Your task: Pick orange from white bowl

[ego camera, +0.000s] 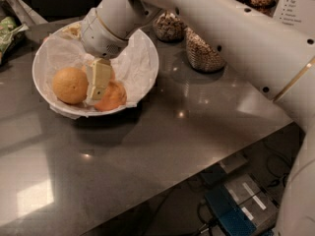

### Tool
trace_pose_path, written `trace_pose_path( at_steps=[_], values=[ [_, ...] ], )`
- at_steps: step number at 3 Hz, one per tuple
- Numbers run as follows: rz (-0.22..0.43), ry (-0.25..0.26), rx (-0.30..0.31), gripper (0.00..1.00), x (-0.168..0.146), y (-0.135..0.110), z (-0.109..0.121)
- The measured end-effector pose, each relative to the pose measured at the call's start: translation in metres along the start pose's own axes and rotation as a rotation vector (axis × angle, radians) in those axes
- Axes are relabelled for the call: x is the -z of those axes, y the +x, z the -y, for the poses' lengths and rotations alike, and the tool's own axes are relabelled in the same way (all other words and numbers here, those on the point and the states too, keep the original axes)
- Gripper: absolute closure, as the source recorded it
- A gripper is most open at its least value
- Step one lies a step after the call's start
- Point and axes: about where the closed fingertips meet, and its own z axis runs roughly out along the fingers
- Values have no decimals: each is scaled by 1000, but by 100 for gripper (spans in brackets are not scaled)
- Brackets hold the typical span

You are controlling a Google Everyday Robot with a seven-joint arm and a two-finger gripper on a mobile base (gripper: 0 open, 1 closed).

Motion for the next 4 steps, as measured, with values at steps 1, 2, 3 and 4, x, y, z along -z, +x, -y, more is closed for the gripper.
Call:
trace_pose_path(
  at_steps=[1, 2, 3, 4],
  values=[
    [13, 0, -2, 1, -5, 2, -2],
    [27, 1, -7, 10, -9, 4, -3],
    [35, 0, -8, 15, -12, 5, -3],
    [37, 0, -9, 29, -13, 5, -3]
  ],
)
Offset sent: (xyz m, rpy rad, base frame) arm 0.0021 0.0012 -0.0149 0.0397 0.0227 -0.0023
